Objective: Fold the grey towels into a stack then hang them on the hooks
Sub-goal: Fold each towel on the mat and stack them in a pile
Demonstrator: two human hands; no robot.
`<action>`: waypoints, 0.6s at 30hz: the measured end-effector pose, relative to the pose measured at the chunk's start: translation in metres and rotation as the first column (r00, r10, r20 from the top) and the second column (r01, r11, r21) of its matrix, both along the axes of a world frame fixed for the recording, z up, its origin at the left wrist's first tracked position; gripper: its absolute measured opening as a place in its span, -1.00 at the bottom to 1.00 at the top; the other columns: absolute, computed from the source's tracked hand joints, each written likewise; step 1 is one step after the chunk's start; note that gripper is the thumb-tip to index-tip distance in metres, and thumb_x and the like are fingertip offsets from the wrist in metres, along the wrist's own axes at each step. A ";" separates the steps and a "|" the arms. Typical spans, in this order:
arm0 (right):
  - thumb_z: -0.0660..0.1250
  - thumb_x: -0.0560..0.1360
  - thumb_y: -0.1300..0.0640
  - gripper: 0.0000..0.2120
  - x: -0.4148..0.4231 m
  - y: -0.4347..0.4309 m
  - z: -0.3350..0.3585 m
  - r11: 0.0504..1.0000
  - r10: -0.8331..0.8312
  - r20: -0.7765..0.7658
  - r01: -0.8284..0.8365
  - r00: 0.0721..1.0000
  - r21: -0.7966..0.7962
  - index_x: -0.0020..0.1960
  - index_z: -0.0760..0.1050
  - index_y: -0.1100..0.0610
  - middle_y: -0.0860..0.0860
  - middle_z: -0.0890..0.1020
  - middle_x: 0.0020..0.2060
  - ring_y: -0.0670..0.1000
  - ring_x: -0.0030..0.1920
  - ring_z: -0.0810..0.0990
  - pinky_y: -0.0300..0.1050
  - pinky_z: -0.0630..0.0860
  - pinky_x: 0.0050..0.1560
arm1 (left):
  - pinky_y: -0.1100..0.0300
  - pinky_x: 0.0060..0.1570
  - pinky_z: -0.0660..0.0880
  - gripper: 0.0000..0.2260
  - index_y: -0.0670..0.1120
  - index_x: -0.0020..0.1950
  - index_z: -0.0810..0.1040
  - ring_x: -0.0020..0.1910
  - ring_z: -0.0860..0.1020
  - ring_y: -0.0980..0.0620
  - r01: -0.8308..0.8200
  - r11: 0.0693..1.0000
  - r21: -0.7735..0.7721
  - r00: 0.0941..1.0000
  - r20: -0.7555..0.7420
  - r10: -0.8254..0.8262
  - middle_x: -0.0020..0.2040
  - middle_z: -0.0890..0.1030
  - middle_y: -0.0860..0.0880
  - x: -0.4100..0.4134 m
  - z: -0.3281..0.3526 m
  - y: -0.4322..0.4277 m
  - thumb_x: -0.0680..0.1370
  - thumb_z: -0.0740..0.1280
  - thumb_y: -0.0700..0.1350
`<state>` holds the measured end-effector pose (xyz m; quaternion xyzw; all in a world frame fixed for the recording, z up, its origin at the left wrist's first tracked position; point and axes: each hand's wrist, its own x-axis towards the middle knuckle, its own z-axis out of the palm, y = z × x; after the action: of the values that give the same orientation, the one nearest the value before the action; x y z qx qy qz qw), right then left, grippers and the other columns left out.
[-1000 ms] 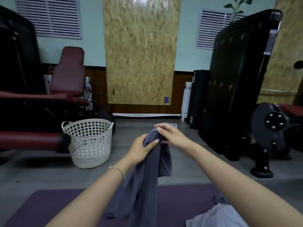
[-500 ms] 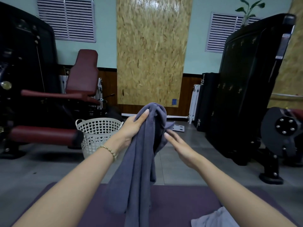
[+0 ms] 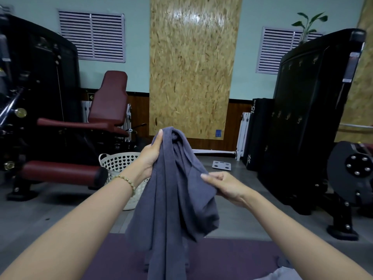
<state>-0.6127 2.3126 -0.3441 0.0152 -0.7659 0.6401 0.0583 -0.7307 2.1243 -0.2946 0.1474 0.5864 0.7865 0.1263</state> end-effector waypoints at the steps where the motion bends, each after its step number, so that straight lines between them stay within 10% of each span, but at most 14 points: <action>1: 0.30 0.53 0.12 -0.83 0.001 0.001 0.009 0.998 -0.063 -0.082 0.061 0.995 -0.028 -0.15 0.62 0.15 -0.03 0.68 -0.28 -0.12 -0.24 0.61 -0.31 0.49 -0.22 | 0.13 -0.26 0.54 -0.53 -0.15 0.01 0.58 -0.15 0.62 -0.08 -0.039 0.999 -0.034 0.999 0.006 0.039 -0.14 0.66 -0.12 -0.007 -0.001 -0.002 0.52 0.23 0.25; 6: 0.42 0.47 0.09 -0.75 -0.005 0.013 0.059 0.902 -0.294 -0.487 0.408 0.822 0.144 -0.28 0.62 0.24 -0.06 0.56 -0.49 -0.12 -0.42 0.48 -0.24 0.38 -0.41 | 0.21 -0.07 0.39 -0.65 -0.17 0.20 0.54 0.02 0.51 -0.06 -0.193 0.879 -0.436 0.965 -0.247 0.089 0.00 0.53 -0.10 -0.025 -0.022 -0.002 0.64 0.14 0.04; 11: 0.40 0.45 -0.08 -0.63 -0.016 0.012 0.077 0.873 -0.260 -0.423 0.398 0.868 0.282 -0.36 0.53 0.19 0.07 0.56 -0.41 -0.08 -0.33 0.49 -0.16 0.38 -0.28 | 0.27 0.28 0.35 -0.71 -0.08 0.25 0.52 0.21 0.47 0.15 -0.102 0.957 -0.271 0.789 -0.608 -0.088 0.19 0.56 0.03 0.001 -0.028 0.016 0.65 0.10 -0.05; 18: 0.25 0.54 -0.12 -0.54 -0.018 0.010 0.059 0.850 -0.327 -0.288 0.413 0.900 0.327 -0.38 0.34 0.18 -0.04 0.34 -0.55 -0.17 -0.54 0.31 -0.35 0.20 -0.48 | 0.35 -0.26 0.51 -0.98 0.02 -0.10 0.60 -0.31 0.59 0.21 0.080 0.953 -0.292 0.749 -0.613 -0.251 -0.27 0.63 0.11 0.027 -0.033 0.048 0.52 0.39 -0.09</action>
<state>-0.6311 2.3223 -0.2853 -0.0510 -0.8520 0.4502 0.2623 -0.7033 2.1728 -0.3279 0.4426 0.6715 0.5943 0.0046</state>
